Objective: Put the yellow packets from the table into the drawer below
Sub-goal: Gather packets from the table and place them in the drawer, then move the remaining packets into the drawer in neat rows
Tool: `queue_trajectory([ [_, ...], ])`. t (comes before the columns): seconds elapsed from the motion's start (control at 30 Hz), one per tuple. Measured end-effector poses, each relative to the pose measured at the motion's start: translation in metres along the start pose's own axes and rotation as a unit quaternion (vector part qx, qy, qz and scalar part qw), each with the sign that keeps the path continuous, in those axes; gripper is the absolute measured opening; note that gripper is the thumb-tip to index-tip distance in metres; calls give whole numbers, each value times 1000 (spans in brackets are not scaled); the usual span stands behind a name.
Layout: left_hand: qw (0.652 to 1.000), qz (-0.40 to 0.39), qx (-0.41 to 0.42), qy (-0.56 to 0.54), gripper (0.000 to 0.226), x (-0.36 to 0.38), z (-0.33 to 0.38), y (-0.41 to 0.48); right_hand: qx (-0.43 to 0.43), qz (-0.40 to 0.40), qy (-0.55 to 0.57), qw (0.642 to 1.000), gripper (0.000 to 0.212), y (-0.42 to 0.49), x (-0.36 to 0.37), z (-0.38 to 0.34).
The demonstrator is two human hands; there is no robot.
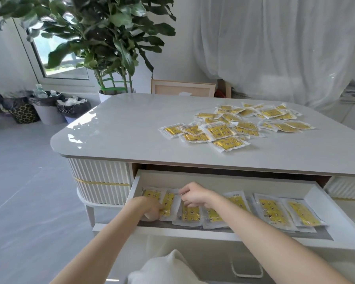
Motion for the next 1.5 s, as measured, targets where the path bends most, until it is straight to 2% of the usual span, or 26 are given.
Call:
queue_trajectory([
  [0.17,999,28,-6,-31,57,-7,6,-10,-43,0,-77,996,39,-37,-25,-13],
  [0.27,991,91,22,-97,52,-27,14,-22,-70,20,-96,993,34,-60,-44,-25],
  [0.37,973,164,58,-152,51,-59,25,-49,-93,66,-83,990,31,-81,-70,-35],
  [0.53,943,262,126,-162,41,-119,55,-101,-120,163,-53,978,22,-107,-125,-45],
  [0.67,921,324,129,-174,36,-167,63,-113,-141,256,-42,956,18,-116,-171,-48],
  [0.77,913,343,120,-186,38,-195,67,-99,-142,293,-65,943,22,-106,-191,-49],
  [0.97,923,342,87,-152,52,-229,80,-45,-145,267,-131,944,38,-50,-206,-45],
  [1.13,925,344,47,-154,57,-237,79,-1,-123,218,-293,923,55,-8,-203,-32],
  [1.23,925,345,20,-156,59,-238,72,24,-111,208,-289,928,63,13,-205,-17],
  [1.5,903,389,-16,-182,59,-230,60,43,-89,226,-331,912,57,31,-218,-6],
])
Point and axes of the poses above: each hand's wrist, its own y-axis towards the middle knuckle, its own x-axis out of the palm, z = x × y, the point moved 10 cm from there along y, towards the middle knuckle, and after that the axes turned 6 degrees about -x, right-handed, at the moved point
